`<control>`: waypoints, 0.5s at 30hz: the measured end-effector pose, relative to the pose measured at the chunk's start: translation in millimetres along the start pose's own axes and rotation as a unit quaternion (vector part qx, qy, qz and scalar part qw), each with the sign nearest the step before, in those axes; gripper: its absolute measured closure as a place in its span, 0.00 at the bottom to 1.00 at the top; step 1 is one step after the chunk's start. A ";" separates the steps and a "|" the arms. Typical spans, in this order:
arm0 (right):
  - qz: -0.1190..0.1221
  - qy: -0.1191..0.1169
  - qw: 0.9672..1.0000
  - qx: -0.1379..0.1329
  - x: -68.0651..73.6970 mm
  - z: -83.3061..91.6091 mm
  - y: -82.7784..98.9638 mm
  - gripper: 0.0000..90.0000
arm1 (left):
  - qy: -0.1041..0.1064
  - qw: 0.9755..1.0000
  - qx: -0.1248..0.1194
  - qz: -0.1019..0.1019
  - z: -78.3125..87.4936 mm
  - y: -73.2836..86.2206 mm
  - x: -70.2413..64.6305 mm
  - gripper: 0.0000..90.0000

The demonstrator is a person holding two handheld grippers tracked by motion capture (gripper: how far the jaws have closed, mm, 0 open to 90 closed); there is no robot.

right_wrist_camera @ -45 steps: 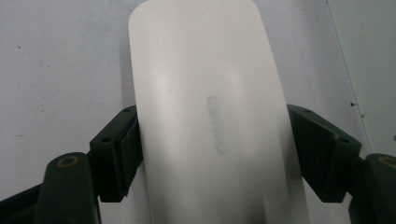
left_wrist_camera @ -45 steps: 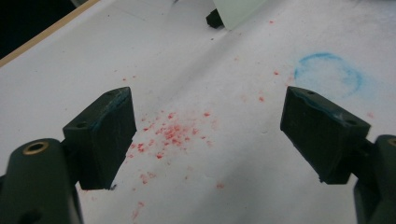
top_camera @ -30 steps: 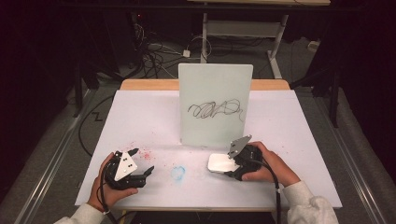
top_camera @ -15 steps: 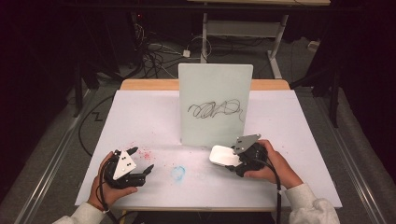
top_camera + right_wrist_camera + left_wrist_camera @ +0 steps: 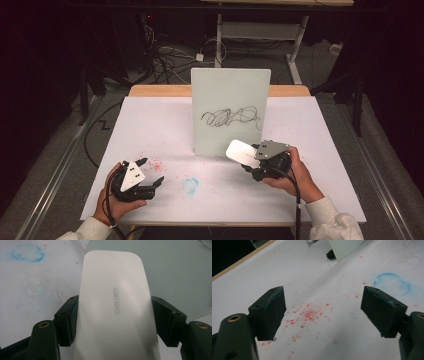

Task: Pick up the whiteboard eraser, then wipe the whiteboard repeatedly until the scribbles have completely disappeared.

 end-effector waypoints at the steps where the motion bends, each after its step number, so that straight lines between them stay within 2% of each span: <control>1: -0.002 0.004 1.000 -0.004 -0.6 1.0 -1.0 0.34 | 0.001 1.000 0.000 0.001 0.0 0.0 0.0 0.21; 9: -0.010 0.041 0.999 -0.026 -5.1 7.8 -5.1 0.34 | 0.000 1.000 0.001 -0.001 0.7 0.7 -0.6 0.21; 11: -0.016 0.069 0.997 -0.031 -9.4 10.6 -6.8 0.34 | -0.001 1.000 0.000 0.000 1.1 0.6 -0.6 0.21; 14: -0.022 0.078 0.996 -0.037 -12.0 13.3 -8.0 0.34 | -0.002 1.000 0.000 0.002 1.0 1.2 -0.1 0.21; 15: -0.025 0.091 0.995 -0.044 -15.2 15.4 -9.1 0.34 | -0.002 1.000 0.001 0.003 0.8 1.5 0.0 0.21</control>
Point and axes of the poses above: each handheld gripper's, and its own axes: z roughly backward along the jaws, y roughly out of its underside, x roughly to its left, the point moved 7 cm from there along -z, roughly forward along the jaws, and after that the axes turned 10 degrees about x, right-handed, at the moved point
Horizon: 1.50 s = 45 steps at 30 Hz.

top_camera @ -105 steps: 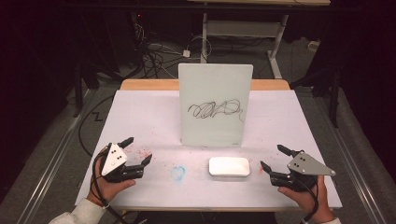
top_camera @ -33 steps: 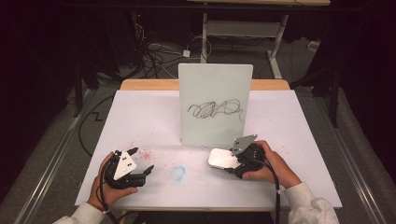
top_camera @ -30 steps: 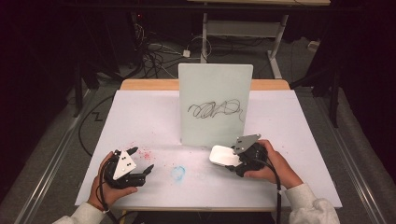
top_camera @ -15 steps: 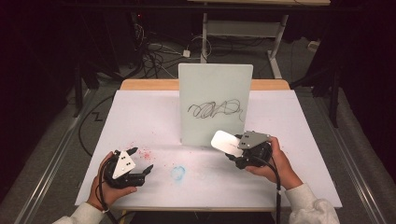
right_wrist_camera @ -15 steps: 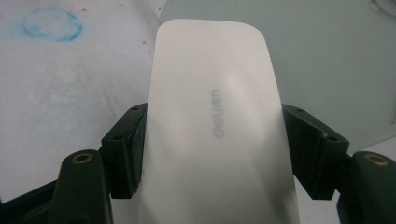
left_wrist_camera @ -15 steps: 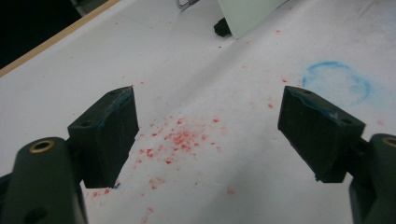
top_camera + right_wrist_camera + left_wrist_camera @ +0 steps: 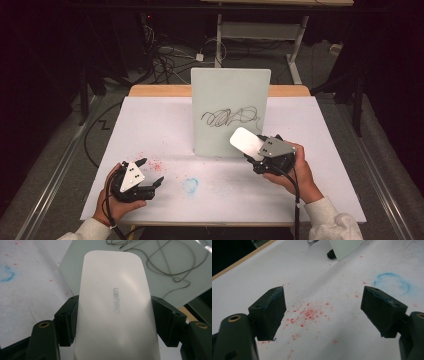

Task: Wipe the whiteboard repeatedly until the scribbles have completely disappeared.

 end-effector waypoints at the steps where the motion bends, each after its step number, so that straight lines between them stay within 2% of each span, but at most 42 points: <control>1: 0.000 0.000 1.000 0.000 0.0 0.0 0.0 0.34 | -0.001 1.000 0.001 0.001 -0.1 0.4 0.0 0.21; 2: -0.007 0.011 1.000 -0.005 -2.7 0.7 -0.2 0.34 | -0.002 1.000 0.003 0.001 0.1 0.9 -0.2 0.21; 3: -0.007 0.011 1.000 -0.005 -2.7 0.7 -0.2 0.34 | -0.003 1.000 0.002 0.000 0.8 0.9 -0.6 0.21; 4: -0.010 0.024 1.000 -0.008 -4.9 1.3 0.3 0.34 | -0.004 1.000 0.001 -0.001 1.5 0.5 -0.8 0.21; 7: -0.009 0.037 0.999 -0.007 -6.6 2.8 1.0 0.34 | -0.004 1.000 -0.004 -0.004 3.2 -1.8 -1.9 0.21; 10: -0.008 0.074 0.997 -0.004 -12.4 7.3 4.1 0.34 | -0.001 1.000 -0.005 -0.009 1.8 -4.2 -2.9 0.21; 11: -0.008 0.074 0.997 -0.004 -12.4 7.3 4.1 0.34 | -0.002 1.000 -0.004 -0.010 1.0 -4.5 -3.2 0.21; 13: -0.013 0.090 0.996 -0.003 -18.3 8.3 6.0 0.34 | 0.001 1.000 -0.003 -0.012 -0.3 -4.5 -4.4 0.21; 17: -0.036 0.136 0.990 -0.012 -35.7 12.8 2.4 0.34 | 0.001 1.000 -0.002 -0.012 -0.5 -4.6 -5.1 0.21; 19: -0.046 0.146 0.988 -0.020 -41.4 15.4 -1.0 0.34 | 0.002 1.000 -0.002 -0.012 -0.6 -4.2 -5.2 0.21; 22: -0.048 0.168 0.984 -0.028 -47.0 18.6 -7.1 0.34 | 0.001 1.000 0.000 -0.011 -1.5 -4.1 -5.0 0.21; 23: -0.046 0.182 0.982 -0.033 -49.4 20.1 -11.6 0.34 | 0.001 1.000 0.001 -0.011 -1.9 -4.0 -5.0 0.21; 24: -0.046 0.182 0.982 -0.033 -49.4 20.1 -11.6 0.34 | 0.002 1.000 0.002 -0.012 -2.3 -3.9 -5.1 0.21; 26: -0.046 0.196 0.979 -0.039 -51.6 20.7 -16.6 0.34 | 0.003 1.000 0.003 -0.012 -2.6 -3.7 -5.6 0.21; 27: -0.056 0.190 0.979 -0.053 -52.5 19.6 -20.9 0.34 | 0.002 1.000 0.003 -0.012 -2.3 -3.6 -5.7 0.21; 29: -0.060 0.192 0.978 -0.055 -52.8 18.4 -22.7 0.34 | 0.002 1.000 0.002 -0.012 -1.8 -3.7 -5.5 0.21; 35: -0.054 0.206 0.975 -0.063 -50.7 11.2 -34.2 0.34 | 0.002 1.000 0.003 -0.011 -1.3 -2.8 -5.0 0.21; 41: -0.047 0.209 0.975 -0.061 -46.1 5.3 -37.8 0.35 | 0.001 1.000 0.003 -0.012 -0.9 -2.4 -5.5 0.21; 45: -0.044 0.205 0.976 -0.055 -43.1 -0.9 -34.0 0.35 | 0.002 1.000 0.004 -0.012 -1.0 -1.7 -5.7 0.21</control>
Point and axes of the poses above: each handheld gripper's, and its own axes: z roughly backward along the jaws, y roughly out of its underside, x roughly to its left, the point moved 7 cm from there along -z, roughly forward along the jaws, and after that the axes turned 10 degrees about x, right-handed, at the moved point
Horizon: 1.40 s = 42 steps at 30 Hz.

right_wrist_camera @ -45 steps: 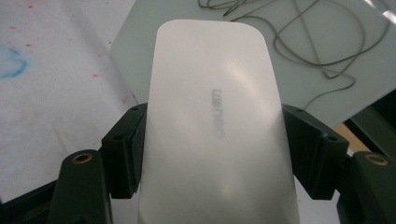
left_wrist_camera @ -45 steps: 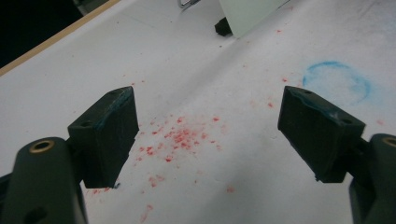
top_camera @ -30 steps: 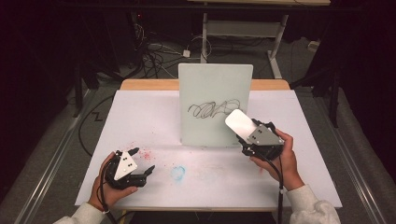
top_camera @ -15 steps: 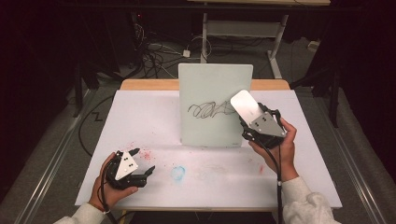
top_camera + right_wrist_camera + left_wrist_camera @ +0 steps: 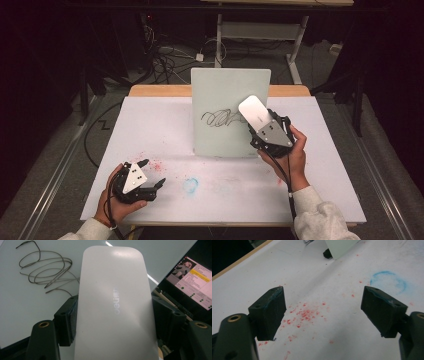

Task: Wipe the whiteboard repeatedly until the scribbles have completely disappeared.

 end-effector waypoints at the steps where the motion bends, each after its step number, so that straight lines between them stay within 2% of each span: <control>1: 0.000 0.000 1.000 0.000 0.0 0.0 0.0 0.35 | -0.001 1.000 0.001 -0.001 -0.1 0.1 0.0 0.21; 4: -0.009 -0.017 1.000 0.003 3.8 -5.0 7.2 0.35 | -0.005 1.000 0.001 0.000 0.0 0.1 0.4 0.21; 5: -0.010 -0.016 1.000 0.014 5.4 -9.8 13.6 0.35 | -0.004 1.000 0.001 0.000 0.0 0.1 0.5 0.21; 10: -0.010 -0.021 0.999 0.027 10.3 -16.2 23.1 0.35 | -0.006 1.000 0.002 0.000 -0.5 -0.1 0.9 0.21; 25: 0.010 0.000 0.999 0.036 27.8 -21.7 34.7 0.35 | -0.005 1.000 0.005 -0.002 -2.3 -0.8 -0.1 0.21; 29: 0.014 0.003 0.999 0.038 26.2 -21.4 33.4 0.35 | -0.005 1.000 0.005 -0.002 -1.9 -0.7 0.1 0.21; 33: -0.004 0.017 0.999 0.036 17.0 -19.5 29.9 0.35 | -0.005 1.000 0.005 -0.003 -0.9 -0.4 0.4 0.21; 37: -0.025 0.020 0.999 0.035 8.0 -17.7 29.1 0.35 | -0.005 1.000 0.005 -0.003 -1.2 -0.4 0.2 0.21; 40: -0.025 0.019 0.999 0.040 10.0 -18.9 30.8 0.35 | -0.005 1.000 0.004 -0.002 -1.1 -0.8 -0.1 0.21; 42: -0.017 0.017 0.999 0.042 14.1 -19.7 31.5 0.35 | -0.005 1.000 0.004 -0.003 -1.1 -0.9 -0.1 0.21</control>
Point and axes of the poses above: each handheld gripper's, and its own axes: z roughly backward along the jaws, y roughly out of its underside, x roughly to its left, the point moved 7 cm from there along -z, roughly forward along the jaws, and after that the axes turned 10 degrees about x, right-handed, at the moved point
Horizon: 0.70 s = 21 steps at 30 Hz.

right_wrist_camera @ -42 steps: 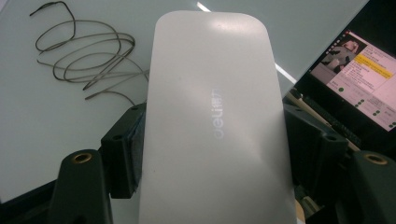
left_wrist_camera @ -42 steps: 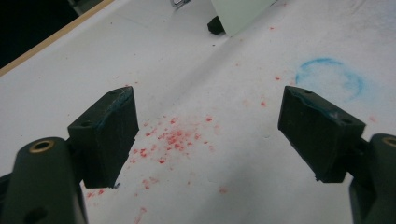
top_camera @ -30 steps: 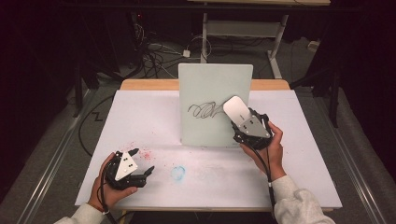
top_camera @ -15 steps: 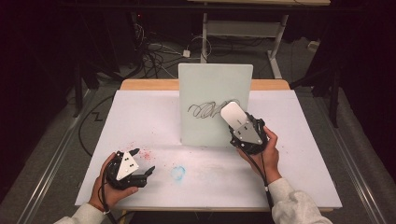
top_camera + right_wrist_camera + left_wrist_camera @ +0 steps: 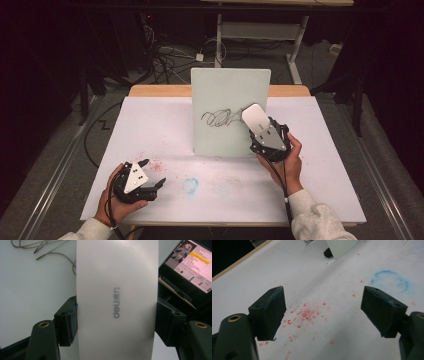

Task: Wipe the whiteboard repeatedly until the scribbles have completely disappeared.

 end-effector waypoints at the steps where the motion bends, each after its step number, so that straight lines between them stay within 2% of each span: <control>1: 0.003 0.001 1.000 0.001 2.2 -0.4 0.4 0.35 | 0.000 1.000 0.000 0.000 0.0 0.0 0.0 0.21; 8: 0.041 -0.003 0.999 0.011 24.6 -3.4 3.7 0.35 | 0.001 1.000 -0.001 -0.003 1.0 -0.2 -0.4 0.21; 10: 0.044 -0.007 0.999 0.014 22.4 -2.6 2.5 0.35 | 0.001 1.000 -0.002 -0.002 1.4 -0.1 -0.1 0.21; 12: 0.032 0.005 0.999 0.012 9.9 -0.7 -0.8 0.35 | 0.001 1.000 -0.004 0.001 1.7 0.2 0.5 0.21; 14: 0.001 0.019 1.000 0.011 -6.0 0.3 -2.1 0.35 | 0.001 1.000 -0.004 0.002 1.2 0.6 1.0 0.21; 15: -0.016 0.018 1.000 0.010 -13.8 0.7 -2.4 0.35 | 0.001 1.000 -0.003 0.002 1.0 0.7 1.0 0.21; 16: -0.024 0.019 0.999 0.010 -16.2 0.9 -2.5 0.35 | 0.001 1.000 -0.003 0.002 0.9 0.7 1.0 0.21; 18: -0.025 0.019 0.999 0.010 -14.6 0.2 -2.2 0.35 | 0.001 1.000 -0.002 0.001 0.7 0.5 0.4 0.21; 19: -0.024 0.012 1.000 0.010 -10.3 -0.7 -1.6 0.35 | 0.000 1.000 -0.001 -0.001 0.9 0.3 0.1 0.21; 21: -0.001 0.015 1.000 0.014 1.0 -1.8 0.2 0.35 | 0.000 1.000 -0.003 -0.002 1.6 -0.2 -0.2 0.21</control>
Point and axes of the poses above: each handheld gripper's, and its own axes: z roughly backward along the jaws, y roughly out of its underside, x roughly to its left, the point moved 7 cm from there along -z, roughly forward along the jaws, and after that the axes turned 10 degrees about x, right-handed, at the moved point
